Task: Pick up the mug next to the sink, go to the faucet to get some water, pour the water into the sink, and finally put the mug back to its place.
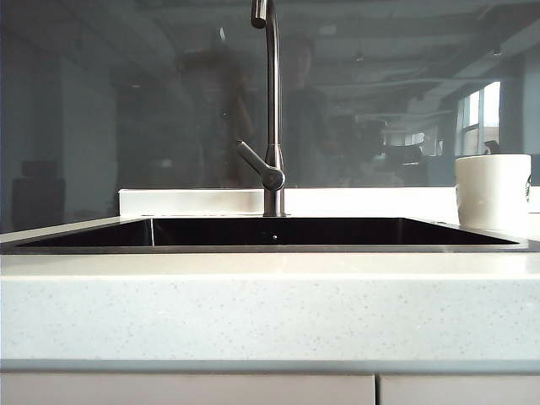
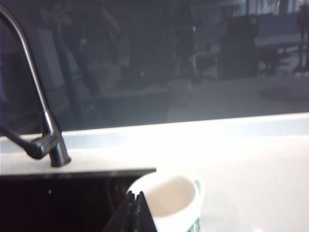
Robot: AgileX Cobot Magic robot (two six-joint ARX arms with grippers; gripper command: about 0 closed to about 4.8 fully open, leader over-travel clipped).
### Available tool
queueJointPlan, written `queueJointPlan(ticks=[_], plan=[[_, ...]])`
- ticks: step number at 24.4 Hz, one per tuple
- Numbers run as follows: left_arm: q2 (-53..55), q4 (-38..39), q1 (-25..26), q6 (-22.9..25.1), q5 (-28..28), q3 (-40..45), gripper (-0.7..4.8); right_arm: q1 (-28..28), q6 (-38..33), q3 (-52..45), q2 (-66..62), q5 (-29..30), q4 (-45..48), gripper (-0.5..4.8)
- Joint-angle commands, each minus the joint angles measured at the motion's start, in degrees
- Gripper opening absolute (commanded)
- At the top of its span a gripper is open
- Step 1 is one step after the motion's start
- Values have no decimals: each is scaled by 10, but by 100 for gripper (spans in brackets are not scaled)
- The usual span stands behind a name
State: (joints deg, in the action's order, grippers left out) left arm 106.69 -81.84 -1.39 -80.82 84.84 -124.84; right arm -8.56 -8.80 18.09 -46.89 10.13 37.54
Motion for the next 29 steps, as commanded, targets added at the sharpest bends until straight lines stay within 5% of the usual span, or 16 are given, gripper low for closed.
queueJointPlan(ticks=[1,18,22,29], plan=[[-55,-19,3,-13,-2,19,-4,0,-2,2,46,5,-50,-9],[-533,-19,84,-21,-5,413,-4,6,-2,2,80,5,-68,-8],[-574,-18,84,-22,-7,440,-5,7,-2,2,80,7,-78,-9],[-602,-18,84,-96,-53,441,-5,7,-2,1,80,5,-91,-8]])
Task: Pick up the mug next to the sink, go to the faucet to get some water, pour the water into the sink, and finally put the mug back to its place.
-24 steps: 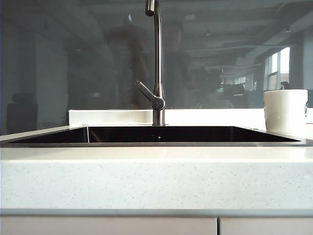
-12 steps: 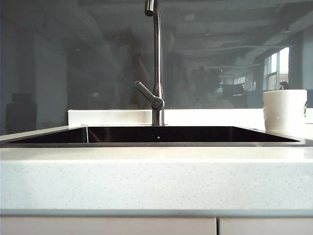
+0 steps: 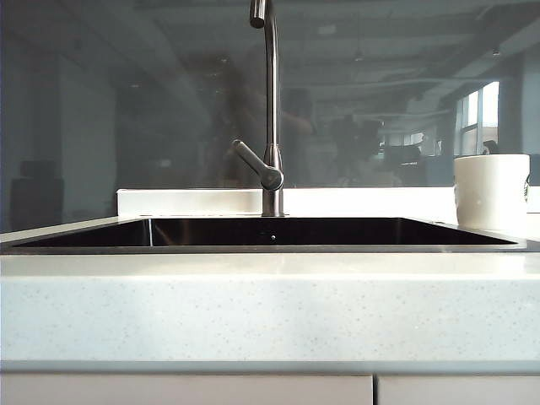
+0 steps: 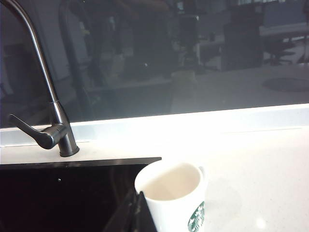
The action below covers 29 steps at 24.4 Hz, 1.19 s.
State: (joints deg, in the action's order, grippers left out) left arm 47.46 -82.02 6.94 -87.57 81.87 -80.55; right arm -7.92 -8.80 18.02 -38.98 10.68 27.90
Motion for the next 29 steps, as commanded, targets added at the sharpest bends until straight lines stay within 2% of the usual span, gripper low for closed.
queueJointPlan(ticks=[1,4,6,8,9,11,13,18,20,22,24,27,28,29], plan=[[-10,-16,1,-29,-24,-2,-5,0,-2,2,0,-1,6,-8],[-12,-15,1,-33,-24,-2,-5,0,-2,2,0,-1,6,-8],[-12,-14,1,-94,-21,-2,-5,0,-2,2,0,-1,6,-8],[-12,-14,1,-98,33,-2,-4,0,-2,2,0,0,6,-8],[-12,-13,1,-99,24,-1,-5,0,-2,2,0,-1,6,-8],[-5,-12,1,-26,26,-1,-5,0,-2,2,0,-1,6,-8],[4,-12,2,3,44,-1,-5,0,-2,2,0,-1,6,-9],[43,-3,26,6,63,4,-5,0,-2,2,0,-1,6,-9],[55,21,60,11,55,13,-5,0,-2,2,0,-1,6,-8],[55,75,99,43,39,31,-4,0,-2,2,0,-1,6,-8],[41,149,116,97,14,53,-4,0,-2,2,0,-1,6,-8],[-1,304,108,257,-42,88,-4,0,-2,2,0,-1,6,-8],[-40,475,91,425,-103,109,-4,0,-2,2,0,0,6,-9],[-59,575,80,508,-144,114,-5,0,-2,2,0,-1,6,-8]])
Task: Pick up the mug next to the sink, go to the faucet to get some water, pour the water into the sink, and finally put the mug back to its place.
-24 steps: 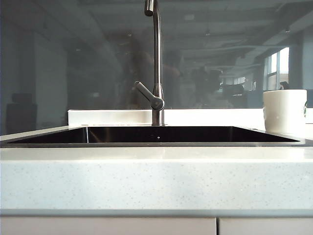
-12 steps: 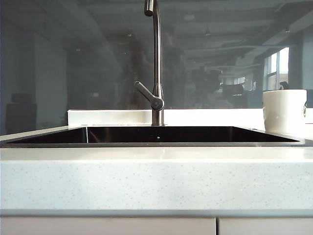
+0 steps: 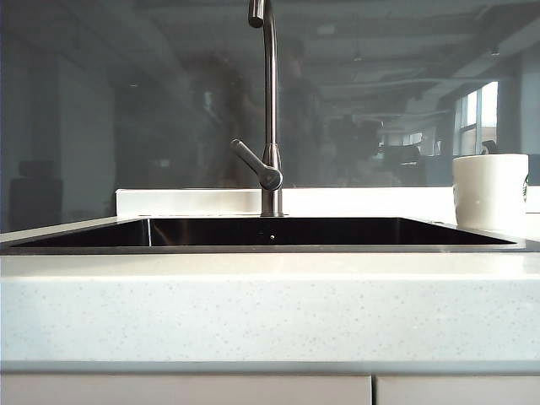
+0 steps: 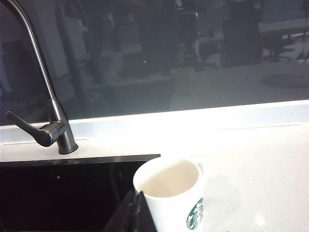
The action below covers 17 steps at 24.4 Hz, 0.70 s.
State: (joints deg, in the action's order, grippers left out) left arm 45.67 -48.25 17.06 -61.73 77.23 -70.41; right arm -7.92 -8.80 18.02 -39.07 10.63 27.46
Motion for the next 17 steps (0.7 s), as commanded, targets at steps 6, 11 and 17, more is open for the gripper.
queueJointPlan(ticks=[6,11,17], plan=[[-153,715,-144,555,-527,56,-5,0,-2,2,0,-2,10,-8],[-210,687,-182,690,-586,133,-4,1,-2,2,0,5,10,-9],[-255,582,-184,692,-595,268,-5,-3,-2,2,0,7,10,-8]])
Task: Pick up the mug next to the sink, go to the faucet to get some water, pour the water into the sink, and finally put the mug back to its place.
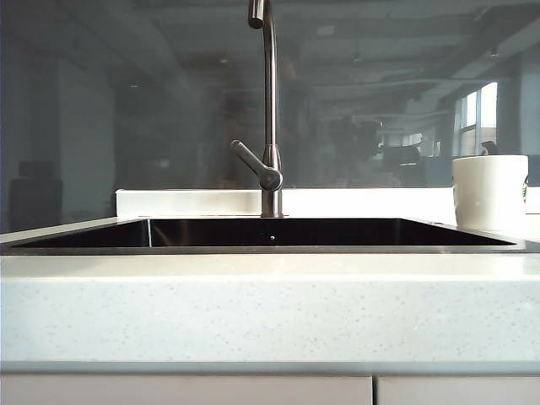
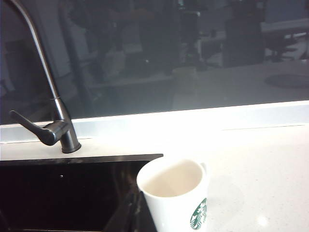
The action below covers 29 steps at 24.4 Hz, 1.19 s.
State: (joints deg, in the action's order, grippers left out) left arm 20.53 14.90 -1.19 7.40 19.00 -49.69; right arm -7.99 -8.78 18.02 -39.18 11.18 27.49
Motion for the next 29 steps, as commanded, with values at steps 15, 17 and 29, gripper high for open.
queueJointPlan(ticks=[15,17,29], plan=[[-177,-184,-3,-28,-90,354,-5,0,-2,1,0,10,10,-8],[-183,-185,-3,-33,-90,366,-4,0,-2,1,0,10,10,-8],[-203,-211,-11,-76,-161,458,-5,0,-2,1,0,10,10,-8]])
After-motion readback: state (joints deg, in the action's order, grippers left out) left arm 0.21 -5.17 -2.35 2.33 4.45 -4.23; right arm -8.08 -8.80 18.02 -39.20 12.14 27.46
